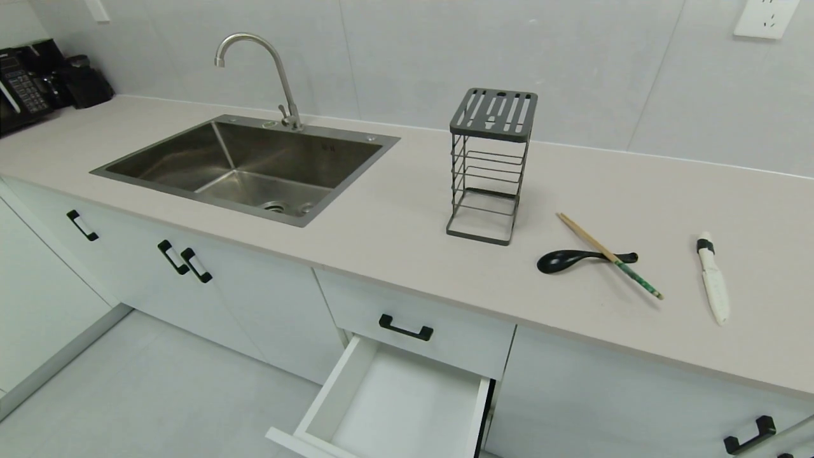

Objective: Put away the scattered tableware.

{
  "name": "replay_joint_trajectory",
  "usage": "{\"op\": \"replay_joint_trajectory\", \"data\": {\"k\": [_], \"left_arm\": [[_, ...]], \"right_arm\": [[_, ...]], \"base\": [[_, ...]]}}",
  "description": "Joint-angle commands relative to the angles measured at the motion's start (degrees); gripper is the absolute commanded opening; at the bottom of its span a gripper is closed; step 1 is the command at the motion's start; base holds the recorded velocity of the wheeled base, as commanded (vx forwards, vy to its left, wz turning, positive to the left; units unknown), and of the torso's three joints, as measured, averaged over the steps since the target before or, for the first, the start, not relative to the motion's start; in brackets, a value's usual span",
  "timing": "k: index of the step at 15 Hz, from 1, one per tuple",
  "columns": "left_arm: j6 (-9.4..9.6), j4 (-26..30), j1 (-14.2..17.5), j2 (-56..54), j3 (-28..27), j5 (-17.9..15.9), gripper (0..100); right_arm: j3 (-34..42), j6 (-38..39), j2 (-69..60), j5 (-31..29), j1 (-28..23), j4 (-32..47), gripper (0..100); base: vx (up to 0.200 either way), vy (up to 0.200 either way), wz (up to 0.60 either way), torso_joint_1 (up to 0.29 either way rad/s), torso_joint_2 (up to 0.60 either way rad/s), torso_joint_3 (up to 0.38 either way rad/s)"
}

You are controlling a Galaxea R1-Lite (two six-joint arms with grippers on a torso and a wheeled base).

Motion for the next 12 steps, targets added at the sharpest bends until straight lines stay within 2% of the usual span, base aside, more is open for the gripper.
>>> {"op": "replay_joint_trajectory", "data": {"k": [1, 9, 10, 12], "left_arm": [[-0.02, -0.02, -0.01, 0.07, 0.02, 0.02, 100], [-0.02, -0.02, -0.01, 0.07, 0.02, 0.02, 100], [-0.02, -0.02, -0.01, 0.07, 0.02, 0.11, 100], [-0.02, -0.02, -0.01, 0.07, 0.02, 0.02, 100]], "right_arm": [[0.00, 0.07, 0.07, 0.02, 0.01, -0.01, 0], [0.00, -0.28, 0.07, 0.10, 0.01, -0.01, 0], [0.00, -0.19, 0.07, 0.10, 0.01, -0.01, 100], [0.00, -0.19, 0.07, 0.10, 0.01, -0.01, 100]], "base": [[0.000, 0.000, 0.00, 0.290, -0.53, -0.242], [0.000, 0.000, 0.00, 0.293, -0.57, -0.272], [0.000, 0.000, 0.00, 0.271, -0.52, -0.242], [0.000, 0.000, 0.00, 0.095, -0.18, -0.083]]}}
